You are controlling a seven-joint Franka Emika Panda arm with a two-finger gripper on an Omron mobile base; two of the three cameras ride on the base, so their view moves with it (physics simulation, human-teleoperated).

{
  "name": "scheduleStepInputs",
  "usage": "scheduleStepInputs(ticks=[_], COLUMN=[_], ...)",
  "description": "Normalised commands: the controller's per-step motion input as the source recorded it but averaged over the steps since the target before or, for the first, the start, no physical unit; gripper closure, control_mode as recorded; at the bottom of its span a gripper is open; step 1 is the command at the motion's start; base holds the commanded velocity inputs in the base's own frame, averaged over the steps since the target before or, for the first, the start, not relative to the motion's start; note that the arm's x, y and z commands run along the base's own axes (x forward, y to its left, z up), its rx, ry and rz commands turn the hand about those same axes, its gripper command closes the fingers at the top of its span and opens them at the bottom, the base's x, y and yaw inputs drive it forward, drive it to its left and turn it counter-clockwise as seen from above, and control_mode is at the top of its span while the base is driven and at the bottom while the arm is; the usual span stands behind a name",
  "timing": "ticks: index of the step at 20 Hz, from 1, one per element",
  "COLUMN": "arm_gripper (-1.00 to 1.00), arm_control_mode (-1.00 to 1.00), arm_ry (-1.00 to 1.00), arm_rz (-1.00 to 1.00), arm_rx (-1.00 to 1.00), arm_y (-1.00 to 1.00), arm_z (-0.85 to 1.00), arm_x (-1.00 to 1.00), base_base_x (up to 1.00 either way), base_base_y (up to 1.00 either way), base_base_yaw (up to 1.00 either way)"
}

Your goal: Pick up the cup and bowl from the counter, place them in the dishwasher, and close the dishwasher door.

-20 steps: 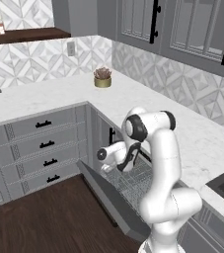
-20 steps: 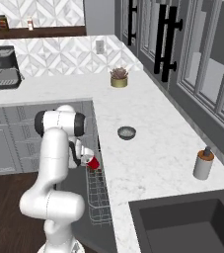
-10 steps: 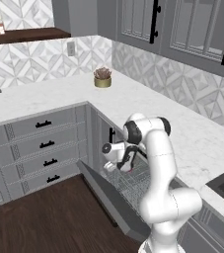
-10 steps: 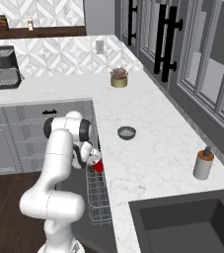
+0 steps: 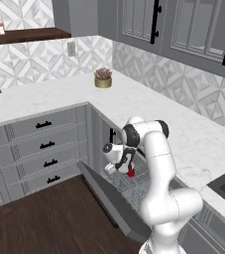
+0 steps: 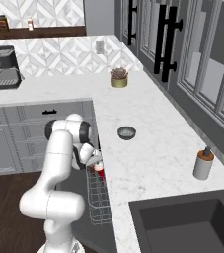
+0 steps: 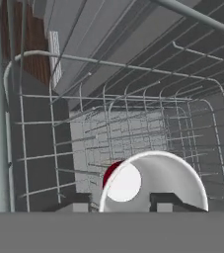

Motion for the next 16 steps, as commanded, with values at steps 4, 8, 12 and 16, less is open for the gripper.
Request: scheduleStepInputs(ticks=[4, 8, 12, 16], arm_gripper=[-1.00, -1.00, -1.00, -1.00], arm_control_mode=[-1.00, -1.00, -1.00, -1.00], arm_ry=[-0.11, -0.25, -0.20, -0.10], arm_rz=[0.00, 0.00, 0.02, 0.02], arm_rx=[0.00, 0.00, 0.00, 0.00], arm_y=[0.19, 0.39, 0.42, 0.21], arm_z=[0.36, 0.99, 1.00, 1.00], arm_x=[-0.49, -0.79, -0.64, -0.28], base_base_x=[0.00, 0.00, 0.00, 0.00], base_base_y=[0.00, 0.00, 0.00, 0.00], base_base_yaw=[0.00, 0.00, 0.00, 0.00])
